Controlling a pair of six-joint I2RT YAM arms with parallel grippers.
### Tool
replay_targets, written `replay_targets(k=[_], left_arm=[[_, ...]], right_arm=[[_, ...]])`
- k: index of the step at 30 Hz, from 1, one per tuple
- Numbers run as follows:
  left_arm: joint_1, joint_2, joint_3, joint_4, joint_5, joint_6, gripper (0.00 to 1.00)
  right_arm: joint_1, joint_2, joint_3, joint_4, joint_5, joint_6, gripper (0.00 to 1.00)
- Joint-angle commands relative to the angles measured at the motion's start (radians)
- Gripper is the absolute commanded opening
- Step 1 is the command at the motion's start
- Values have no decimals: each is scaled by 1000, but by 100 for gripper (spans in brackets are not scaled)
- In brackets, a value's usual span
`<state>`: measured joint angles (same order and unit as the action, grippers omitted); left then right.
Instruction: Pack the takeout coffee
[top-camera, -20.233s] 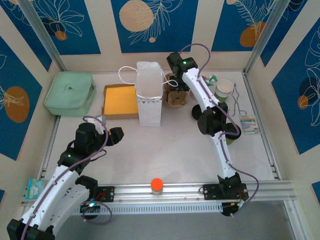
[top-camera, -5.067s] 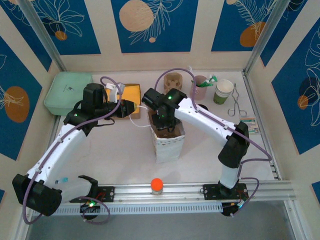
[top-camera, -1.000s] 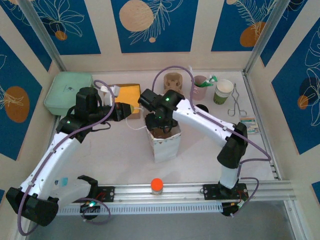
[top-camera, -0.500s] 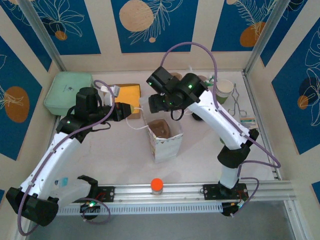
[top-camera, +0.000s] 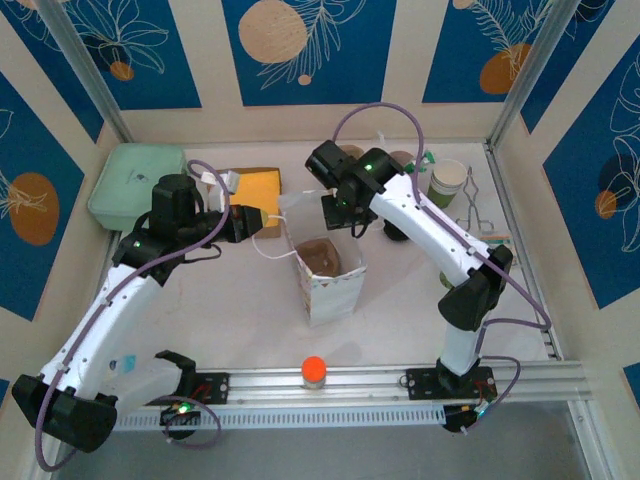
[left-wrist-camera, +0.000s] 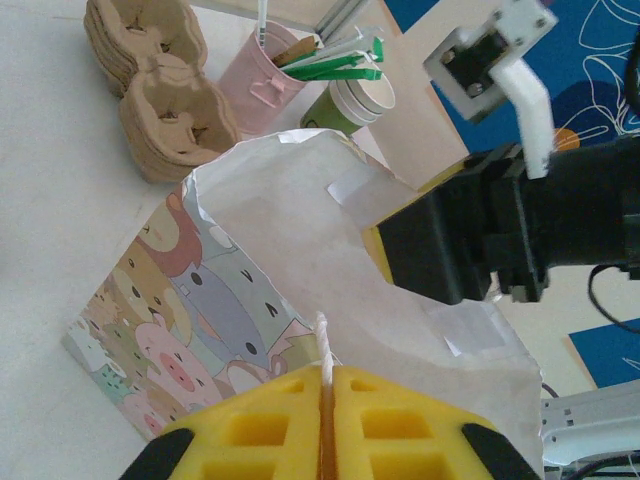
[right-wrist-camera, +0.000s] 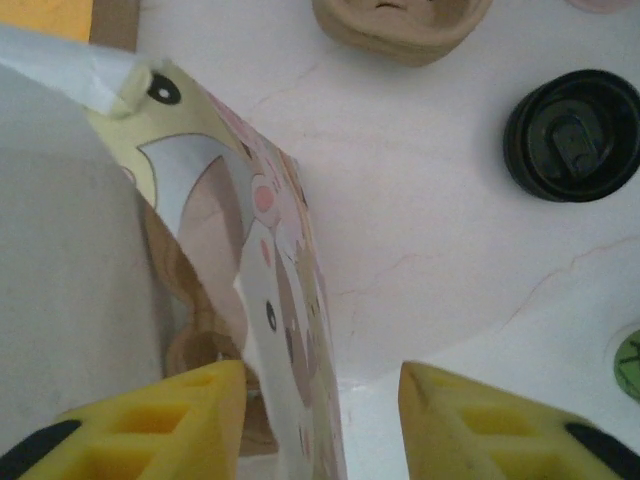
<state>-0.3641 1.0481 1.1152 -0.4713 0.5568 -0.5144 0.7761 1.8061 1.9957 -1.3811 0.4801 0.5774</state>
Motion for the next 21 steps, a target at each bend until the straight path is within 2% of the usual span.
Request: replay_targets(k=[1, 5, 6, 9, 12, 15, 19, 21], left_arm=[[4, -19, 12, 26, 14, 30, 10], [2, -38, 15, 38, 9, 35, 10], [0, -44, 18, 40, 10, 39, 11], [-1, -78, 24, 48, 16, 58, 11], [-4, -138, 15, 110, 69, 58, 12], [-9, -180, 16, 121, 110, 69, 13], [-21, -215, 0, 135, 168, 75, 14], [-28, -227, -3, 124, 176, 82, 14]], right_arm=[[16, -67, -9, 43, -29, -7, 29], [54, -92, 2, 53, 9, -8, 3], [65, -102, 2, 59, 22, -8, 0], [100, -146, -1, 84, 61, -5, 0], [149, -221, -46, 157, 132, -9, 0], [213, -343, -188, 326, 211, -46, 0], [266, -497, -405, 568, 257, -92, 0], [280, -545, -470, 634, 271, -102, 0]])
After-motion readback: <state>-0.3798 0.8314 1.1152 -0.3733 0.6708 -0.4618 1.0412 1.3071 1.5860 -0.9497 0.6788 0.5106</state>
